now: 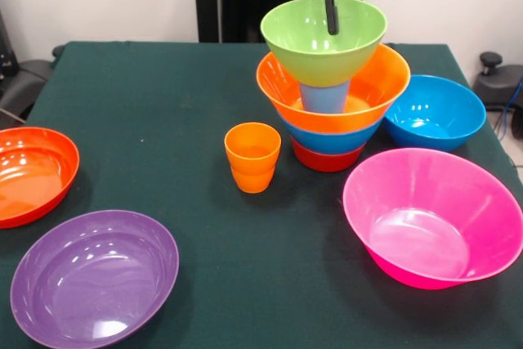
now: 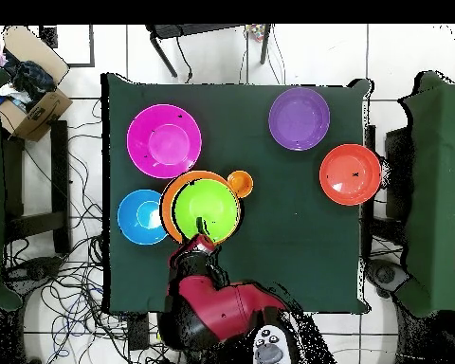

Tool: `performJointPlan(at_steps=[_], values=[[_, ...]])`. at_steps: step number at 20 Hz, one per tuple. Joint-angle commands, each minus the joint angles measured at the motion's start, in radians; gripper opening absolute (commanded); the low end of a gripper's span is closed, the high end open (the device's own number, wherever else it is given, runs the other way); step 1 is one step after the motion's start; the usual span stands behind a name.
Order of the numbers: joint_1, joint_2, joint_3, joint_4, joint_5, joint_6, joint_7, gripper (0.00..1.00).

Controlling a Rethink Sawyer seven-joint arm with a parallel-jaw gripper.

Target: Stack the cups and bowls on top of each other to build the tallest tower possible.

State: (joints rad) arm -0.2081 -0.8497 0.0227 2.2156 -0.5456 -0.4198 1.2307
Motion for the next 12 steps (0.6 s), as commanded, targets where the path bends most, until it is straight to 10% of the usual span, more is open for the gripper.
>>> performJointPlan(at_steps=[1,12], values=[[-0.001,-0.004,0.072,-0.013,-0.055,0.018,0.174,1.00],[0.059,-0.030,0.032,0.023,-0.019,0.018,0.175,1.00]])
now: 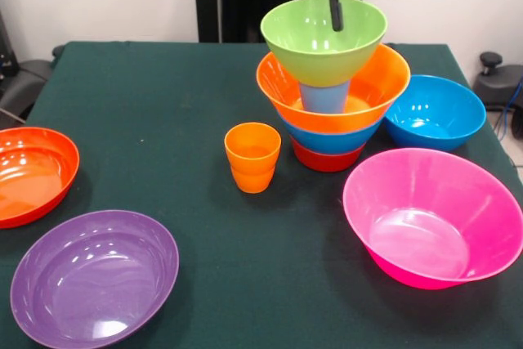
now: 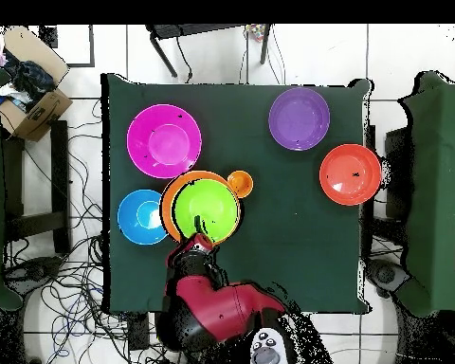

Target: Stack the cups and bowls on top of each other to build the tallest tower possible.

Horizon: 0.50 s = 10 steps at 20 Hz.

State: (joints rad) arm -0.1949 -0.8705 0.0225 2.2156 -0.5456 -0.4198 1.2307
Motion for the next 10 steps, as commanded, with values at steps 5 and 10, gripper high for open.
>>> performJointPlan(at_steps=[5,10], values=[[0.071,-0.072,0.016,0.070,-0.011,0.041,0.191,1.00],[0.041,-0.152,0.052,0.121,-0.032,0.095,0.211,1.00]])
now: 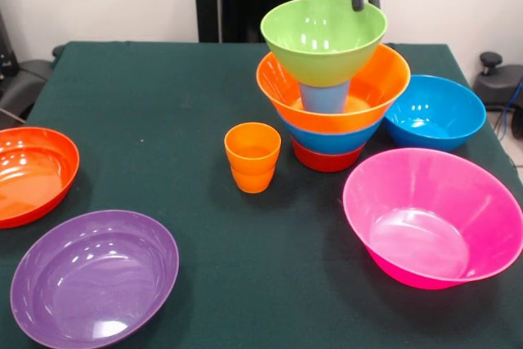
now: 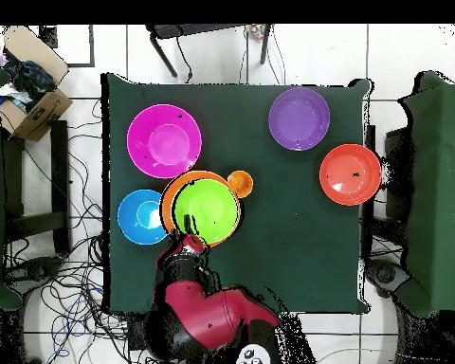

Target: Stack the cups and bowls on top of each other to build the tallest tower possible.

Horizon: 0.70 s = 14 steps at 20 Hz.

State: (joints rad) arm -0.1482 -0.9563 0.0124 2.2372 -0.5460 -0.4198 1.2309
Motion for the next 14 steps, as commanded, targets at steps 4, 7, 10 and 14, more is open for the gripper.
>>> performJointPlan(at_steps=[4,7,10,14], values=[[-0.020,-0.082,0.080,0.109,-0.036,0.108,0.211,1.00],[-0.050,-0.105,0.108,0.119,-0.051,0.124,0.213,1.00],[-0.138,-0.148,0.201,0.144,-0.083,0.166,0.229,1.00],[-0.368,-0.210,0.444,0.195,-0.124,0.254,0.230,1.00]])
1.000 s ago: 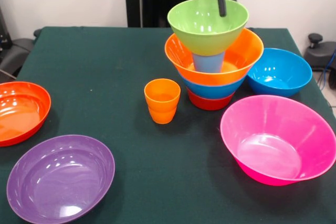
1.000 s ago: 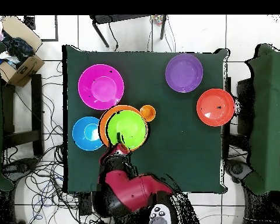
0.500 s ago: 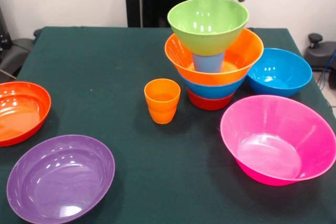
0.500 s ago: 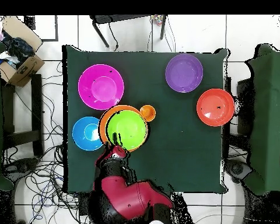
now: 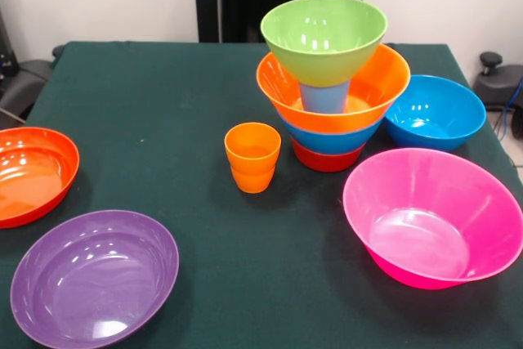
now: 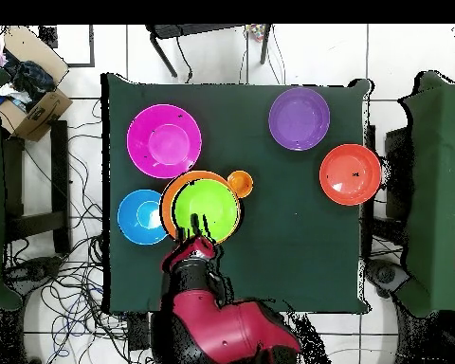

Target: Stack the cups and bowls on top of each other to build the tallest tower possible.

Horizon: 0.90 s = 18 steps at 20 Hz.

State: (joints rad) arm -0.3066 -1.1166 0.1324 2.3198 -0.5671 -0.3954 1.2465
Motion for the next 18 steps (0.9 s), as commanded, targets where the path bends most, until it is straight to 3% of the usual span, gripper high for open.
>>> performJointPlan(at_steps=[1,3,5,7,9,11,15,18], values=[[-0.278,-0.050,0.389,0.120,-0.107,0.253,0.198,1.00],[-0.429,-0.035,0.527,0.124,-0.115,0.299,0.155,1.00],[-0.617,-0.011,0.718,0.133,-0.079,0.376,0.086,1.00],[-0.807,0.024,0.924,0.137,0.000,0.485,-0.032,1.00],[-0.948,0.065,1.058,0.114,0.064,0.591,-0.136,1.00],[-1.024,0.126,1.093,0.047,0.086,0.694,-0.207,1.00],[-1.048,0.263,1.011,-0.138,0.051,0.840,-0.266,1.00],[-1.067,0.334,1.017,-0.248,0.048,0.935,-0.307,1.00]])
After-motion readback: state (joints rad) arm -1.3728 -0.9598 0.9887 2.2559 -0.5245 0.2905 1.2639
